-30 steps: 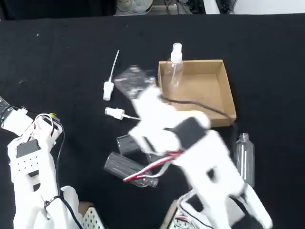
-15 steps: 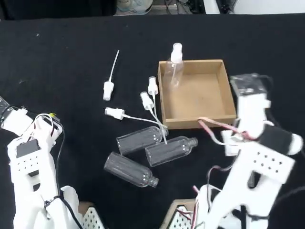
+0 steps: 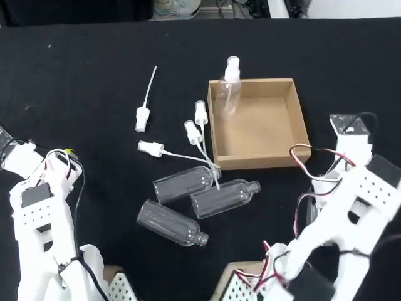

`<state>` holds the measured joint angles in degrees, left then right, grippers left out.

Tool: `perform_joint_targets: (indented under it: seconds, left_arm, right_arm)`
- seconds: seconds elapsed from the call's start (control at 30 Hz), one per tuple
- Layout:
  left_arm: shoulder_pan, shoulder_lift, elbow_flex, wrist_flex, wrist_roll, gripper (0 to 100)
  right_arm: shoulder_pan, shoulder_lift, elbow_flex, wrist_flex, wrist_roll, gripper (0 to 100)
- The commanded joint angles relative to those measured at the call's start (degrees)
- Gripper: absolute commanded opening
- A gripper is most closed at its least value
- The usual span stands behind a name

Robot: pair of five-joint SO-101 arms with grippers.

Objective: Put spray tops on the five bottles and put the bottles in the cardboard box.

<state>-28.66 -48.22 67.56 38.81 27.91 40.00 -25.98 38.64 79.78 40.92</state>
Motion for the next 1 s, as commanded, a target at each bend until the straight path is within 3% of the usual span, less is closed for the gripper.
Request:
perform_joint_targets:
  seconds: [0.0,0.2,0.87,0.97]
  left_arm:
    - [-0.04,-1.14,-3.47,0.18,0.88,18]
    - [-0.04,-1.14,-3.38,0.18,0.88,18]
    - [-0.04,-1.14,-3.3,0.18,0.88,18]
    - [-0.04,-1.14,-3.3,0.18,0.88,18]
  right_arm:
    - [0.35,4.26,-0.13,-5.1,0.88,25.3]
    - [0.09,10.59,-0.13,-10.2,0.88,25.3]
    - [0.35,26.07,-5.05,-9.85,0.44,25.1]
    - [0.62,27.38,-7.16,-9.76,-2.73,20.4]
